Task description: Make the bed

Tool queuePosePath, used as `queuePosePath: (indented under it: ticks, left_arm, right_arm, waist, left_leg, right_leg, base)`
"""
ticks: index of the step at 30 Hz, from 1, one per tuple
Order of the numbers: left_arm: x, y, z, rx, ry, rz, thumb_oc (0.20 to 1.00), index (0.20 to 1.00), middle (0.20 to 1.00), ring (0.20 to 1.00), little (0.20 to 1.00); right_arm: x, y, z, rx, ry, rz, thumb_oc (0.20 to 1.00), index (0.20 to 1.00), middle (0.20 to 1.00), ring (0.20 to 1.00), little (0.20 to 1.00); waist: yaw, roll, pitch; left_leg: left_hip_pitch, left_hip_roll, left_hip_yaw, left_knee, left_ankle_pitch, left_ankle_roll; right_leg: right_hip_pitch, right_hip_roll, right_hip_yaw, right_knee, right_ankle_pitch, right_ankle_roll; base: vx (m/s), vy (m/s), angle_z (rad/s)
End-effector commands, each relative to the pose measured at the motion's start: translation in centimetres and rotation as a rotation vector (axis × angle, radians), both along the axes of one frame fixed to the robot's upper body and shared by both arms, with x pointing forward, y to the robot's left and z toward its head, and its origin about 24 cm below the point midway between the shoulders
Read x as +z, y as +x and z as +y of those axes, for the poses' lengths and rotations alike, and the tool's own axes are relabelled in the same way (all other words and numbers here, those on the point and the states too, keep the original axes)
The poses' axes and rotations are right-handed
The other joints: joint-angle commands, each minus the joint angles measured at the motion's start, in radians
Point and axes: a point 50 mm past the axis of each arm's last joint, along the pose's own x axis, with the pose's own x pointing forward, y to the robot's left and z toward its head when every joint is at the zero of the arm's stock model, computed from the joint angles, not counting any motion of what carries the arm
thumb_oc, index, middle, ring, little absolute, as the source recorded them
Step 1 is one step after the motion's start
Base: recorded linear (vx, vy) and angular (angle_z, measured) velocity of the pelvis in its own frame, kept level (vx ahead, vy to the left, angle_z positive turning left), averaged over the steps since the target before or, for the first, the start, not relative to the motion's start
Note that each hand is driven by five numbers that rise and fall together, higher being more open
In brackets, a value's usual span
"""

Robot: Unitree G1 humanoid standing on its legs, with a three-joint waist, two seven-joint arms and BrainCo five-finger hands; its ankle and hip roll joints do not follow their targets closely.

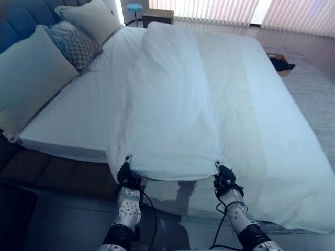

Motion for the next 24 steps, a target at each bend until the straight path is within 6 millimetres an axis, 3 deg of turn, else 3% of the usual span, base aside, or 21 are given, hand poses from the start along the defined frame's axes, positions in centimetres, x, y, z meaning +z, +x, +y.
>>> queuePosePath:
  ticks: [1,5,7,8,9,10,13,18,24]
  left_arm:
    - [4.2,0.1,6.3,0.205,0.161,-0.183,0.200,0.200,0.200,0.200,0.200]
    - [6.1,-0.1,7.2,0.246,0.188,-0.274,0.200,0.200,0.200,0.200,0.200]
    - [6.1,-0.6,7.3,0.256,0.178,-0.289,0.200,0.200,0.200,0.200,0.200]
    - [6.1,-0.6,7.3,0.256,0.178,-0.289,0.200,0.200,0.200,0.200,0.200]
    - [5.3,-1.0,7.1,0.254,0.153,-0.269,0.200,0.200,0.200,0.200,0.200]
    - [4.7,-1.2,6.9,0.247,0.145,-0.247,0.200,0.200,0.200,0.200,0.200]
    - [3.3,-2.0,6.5,0.234,0.136,-0.190,0.200,0.200,0.200,0.200,0.200]
    - [0.0,-4.2,5.7,0.222,0.072,-0.052,0.200,0.200,0.200,0.200,0.200]
    - [-2.9,-5.9,5.0,0.170,0.083,0.093,0.200,0.200,0.200,0.200,0.200]
  right_arm:
    - [2.7,1.1,0.1,0.001,-0.003,-0.153,0.200,0.200,0.200,0.200,0.200]
    - [5.5,1.5,0.3,0.041,-0.008,-0.318,0.200,0.200,0.200,0.200,0.200]
    - [6.4,1.1,-0.6,0.034,-0.032,-0.384,0.200,0.200,0.200,0.200,0.200]
    - [6.4,1.1,-0.6,0.034,-0.032,-0.384,0.200,0.200,0.200,0.200,0.200]
    - [6.3,0.6,-1.2,0.016,-0.039,-0.393,0.200,0.200,0.200,0.200,0.200]
    - [6.0,0.3,-1.4,0.007,-0.044,-0.383,0.200,0.200,0.200,0.200,0.200]
    - [5.4,-0.6,-1.9,0.001,-0.063,-0.359,0.200,0.200,0.200,0.200,0.200]
    - [3.4,-1.9,-2.4,-0.013,-0.091,-0.263,0.200,0.200,0.200,0.200,0.200]
    - [0.3,-3.7,-2.4,0.025,-0.138,-0.101,0.200,0.200,0.200,0.200,0.200]
  waist:
    - [0.044,0.022,-0.010]
    - [0.044,0.033,-0.017]
    - [0.043,0.029,-0.020]
    - [0.042,0.029,-0.022]
    - [0.038,0.023,-0.029]
    - [0.036,0.020,-0.031]
    - [0.022,0.021,-0.030]
    - [0.032,0.011,-0.037]
    - [0.030,0.006,-0.033]
  left_leg:
    - [0.032,-0.008,0.045,0.010,-0.074,0.033]
    - [0.073,-0.030,0.067,-0.076,-0.037,0.049]
    - [0.091,-0.047,0.069,-0.103,-0.024,0.045]
    - [0.089,-0.046,0.068,-0.105,-0.022,0.045]
    - [0.105,-0.059,0.072,-0.129,-0.009,0.040]
    - [0.111,-0.064,0.074,-0.142,-0.005,0.040]
    - [0.119,-0.066,0.070,-0.171,0.011,0.042]
    - [0.118,-0.059,0.083,-0.189,0.011,0.044]
    - [0.119,-0.056,0.076,-0.189,0.005,0.041]
  right_leg:
    - [-0.114,-0.042,0.030,0.007,0.186,0.034]
    - [-0.108,0.041,-0.013,0.048,0.112,0.008]
    - [-0.092,0.100,-0.018,0.017,0.074,-0.005]
    - [-0.093,0.101,-0.019,0.013,0.078,-0.005]
    - [-0.082,0.146,-0.005,-0.039,0.072,-0.015]
    - [-0.075,0.160,-0.001,-0.068,0.072,-0.019]
    - [-0.072,0.182,0.058,-0.108,0.086,-0.015]
    - [-0.027,0.183,0.024,-0.219,0.128,-0.004]
    - [0.007,0.183,0.002,-0.268,0.140,0.001]
  base:
    - [-0.05,0.376,-0.34]
    - [-0.01,0.289,-0.25]
    - [0.03,0.106,-0.18]
    - [0.05,0.059,-0.05]
    - [0.05,0.041,0.07]
    - [0.06,0.047,0.12]
    - [0.03,0.015,0.17]
    - [0.03,-0.055,0.02]
    - [0.02,-0.046,0.09]
